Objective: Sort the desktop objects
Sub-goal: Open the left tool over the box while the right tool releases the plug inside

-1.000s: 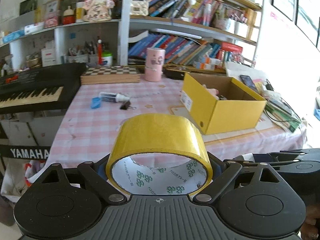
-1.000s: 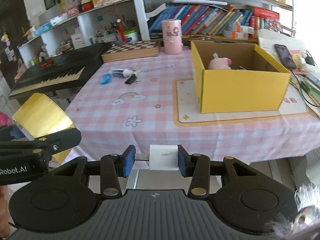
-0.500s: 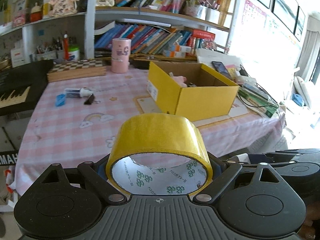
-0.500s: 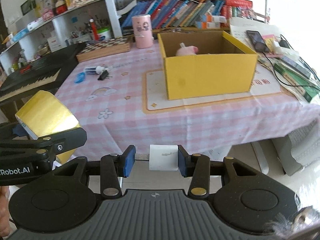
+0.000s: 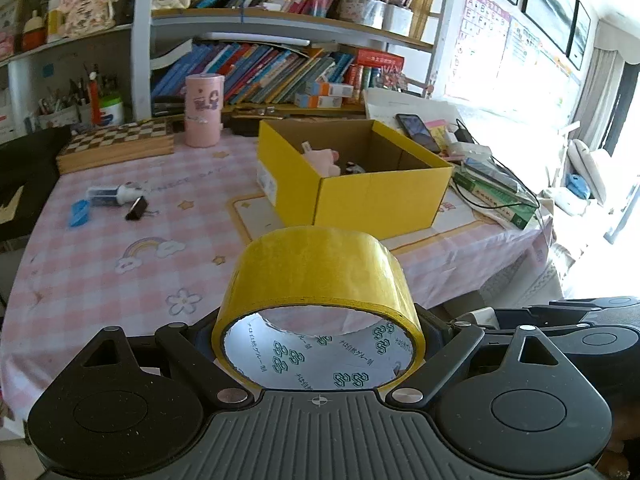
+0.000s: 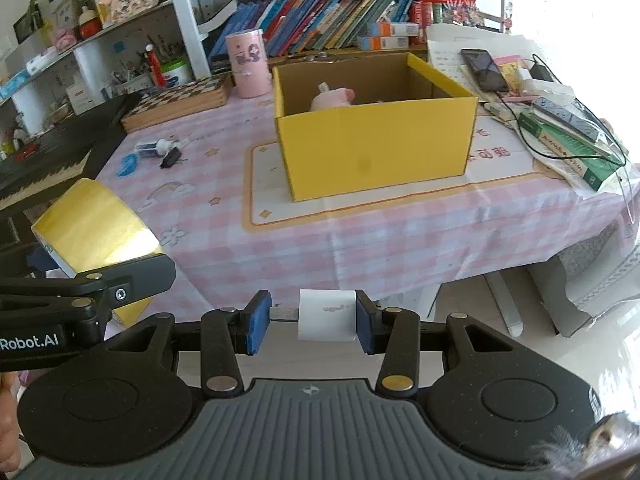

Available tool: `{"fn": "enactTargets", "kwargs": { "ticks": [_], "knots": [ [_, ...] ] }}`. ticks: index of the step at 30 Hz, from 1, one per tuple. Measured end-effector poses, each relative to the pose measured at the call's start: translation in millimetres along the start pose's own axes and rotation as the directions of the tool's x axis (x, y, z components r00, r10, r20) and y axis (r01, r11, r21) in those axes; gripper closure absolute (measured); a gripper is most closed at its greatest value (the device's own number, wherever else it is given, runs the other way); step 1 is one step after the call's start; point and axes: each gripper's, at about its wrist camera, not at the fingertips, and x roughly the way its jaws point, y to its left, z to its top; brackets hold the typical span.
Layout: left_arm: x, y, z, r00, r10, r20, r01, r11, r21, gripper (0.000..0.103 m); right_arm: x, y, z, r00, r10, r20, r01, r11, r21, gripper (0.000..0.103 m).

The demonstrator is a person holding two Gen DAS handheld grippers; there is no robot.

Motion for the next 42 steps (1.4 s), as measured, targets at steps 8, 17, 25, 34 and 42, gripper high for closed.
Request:
{"fn": "enactTargets", "kwargs": {
  "ticks": [8, 17, 25, 34, 42],
  "knots": [
    [22.0, -19.5, 18.5, 1.0, -0.02, 0.001, 0.02, 1.0, 0.024, 0.011, 8.5, -30.6, 19.0, 1.0, -0.016, 0.001, 0.016, 1.0, 0.022, 0.062],
    [54.2, -42.5, 41.3, 1.0, -0.009, -0.006, 0.009, 1.0, 0.019, 0.011, 28.2, -66.9, 46.1, 1.0, -0.001, -0.014, 0.002, 1.0, 0.016, 0.062],
    [84.9, -69.5, 63.7, 1.0, 0.018, -0.009, -0.018, 1.0, 0.025, 0.011, 46.4, -106.6, 68.6, 1.0, 0.021, -0.022, -0.021, 0.999, 0.026, 0.062],
    [107.2, -90.6, 96.6, 0.994, 0.103, 0.047, -0.105, 0.994, 0.022, 0.011, 59.6, -146.0, 100.3, 0.998, 0.058, 0.023, -0.058, 0.998, 0.018, 0.062],
    [127.6, -93.9, 136.0, 0.972, 0.195, 0.131, -0.197, 0.98, 0.003, 0.011, 69.7, -166.8, 154.6, 0.986, 0.104, 0.127, -0.1, 0.994, -0.036, 0.062]
  ]
}}
